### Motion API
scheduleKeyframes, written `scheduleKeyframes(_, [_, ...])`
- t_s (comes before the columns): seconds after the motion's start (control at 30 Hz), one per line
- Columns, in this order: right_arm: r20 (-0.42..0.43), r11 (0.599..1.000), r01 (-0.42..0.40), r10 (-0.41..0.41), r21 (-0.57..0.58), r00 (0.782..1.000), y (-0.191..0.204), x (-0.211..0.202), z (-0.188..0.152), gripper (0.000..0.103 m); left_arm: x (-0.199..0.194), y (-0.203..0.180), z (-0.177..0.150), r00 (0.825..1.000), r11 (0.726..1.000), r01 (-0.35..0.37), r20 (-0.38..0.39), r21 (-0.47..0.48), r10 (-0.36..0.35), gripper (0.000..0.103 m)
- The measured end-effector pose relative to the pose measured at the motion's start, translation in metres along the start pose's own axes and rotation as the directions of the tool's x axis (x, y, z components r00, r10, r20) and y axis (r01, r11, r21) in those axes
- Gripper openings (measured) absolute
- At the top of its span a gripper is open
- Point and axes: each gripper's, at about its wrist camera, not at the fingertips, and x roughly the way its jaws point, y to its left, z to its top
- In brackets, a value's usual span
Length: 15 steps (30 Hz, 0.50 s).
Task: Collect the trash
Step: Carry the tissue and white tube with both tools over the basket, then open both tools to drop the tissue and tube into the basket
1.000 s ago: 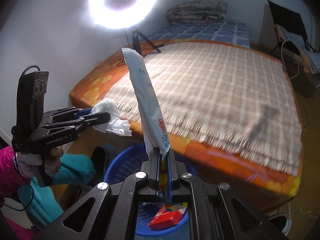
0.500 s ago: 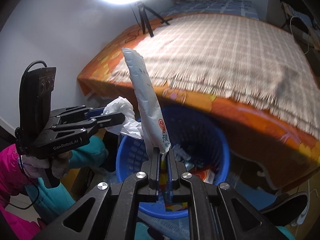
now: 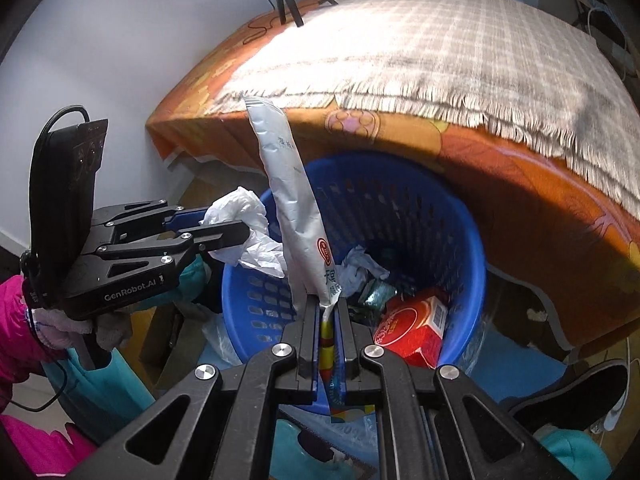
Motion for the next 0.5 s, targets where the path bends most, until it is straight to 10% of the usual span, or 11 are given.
scheduleKeyframes(0.5, [-0.03,1.0,0.013,-0.012,0.027,0.999,-0.007,0.0101,-0.0027,0.01,0.0079,-0.0059,0.0022,1.0,1.0,-0.015,-0.02,0.024,0.016,0.026])
